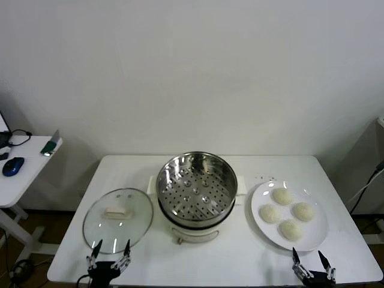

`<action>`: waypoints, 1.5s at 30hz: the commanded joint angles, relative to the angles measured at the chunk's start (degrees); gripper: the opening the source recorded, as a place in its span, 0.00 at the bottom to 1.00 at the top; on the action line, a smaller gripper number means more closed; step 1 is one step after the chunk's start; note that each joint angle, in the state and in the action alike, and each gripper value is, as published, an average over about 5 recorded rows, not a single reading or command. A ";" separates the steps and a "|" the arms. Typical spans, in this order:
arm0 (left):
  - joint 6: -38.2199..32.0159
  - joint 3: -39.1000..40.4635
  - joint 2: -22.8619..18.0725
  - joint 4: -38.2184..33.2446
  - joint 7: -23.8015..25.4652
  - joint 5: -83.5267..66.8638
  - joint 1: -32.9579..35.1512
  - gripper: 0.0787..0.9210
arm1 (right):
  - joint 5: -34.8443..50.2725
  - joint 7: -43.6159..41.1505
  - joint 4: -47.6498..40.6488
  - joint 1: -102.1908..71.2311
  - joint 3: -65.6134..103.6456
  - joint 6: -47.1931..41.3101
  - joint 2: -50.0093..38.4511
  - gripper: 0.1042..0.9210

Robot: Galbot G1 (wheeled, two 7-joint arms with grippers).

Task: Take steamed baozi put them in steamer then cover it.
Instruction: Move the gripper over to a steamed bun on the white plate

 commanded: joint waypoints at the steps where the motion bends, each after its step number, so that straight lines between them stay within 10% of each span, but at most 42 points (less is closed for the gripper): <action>1: 0.04 -0.04 0.18 -0.10 0.03 -0.09 -0.10 0.88 | -3.83 3.38 3.72 10.08 1.84 -13.49 -2.93 0.88; 13: 0.32 0.04 1.23 -0.41 0.49 -1.22 -1.02 0.88 | 1.48 -11.45 -7.53 48.76 -14.25 -36.85 -31.63 0.88; 21: 0.46 0.27 1.57 -0.19 0.71 -1.61 -2.27 0.88 | -11.50 -42.17 -18.63 82.61 -50.71 -33.34 -47.44 0.88; 32: 0.81 0.62 1.48 0.20 1.14 -1.68 -3.00 0.88 | -23.96 -75.31 -35.09 132.86 -107.27 -9.63 -43.07 0.88; 45: 0.80 0.02 1.85 0.96 1.36 -1.99 -3.51 0.88 | -21.23 -74.56 -38.89 127.91 -112.50 -13.69 -35.01 0.88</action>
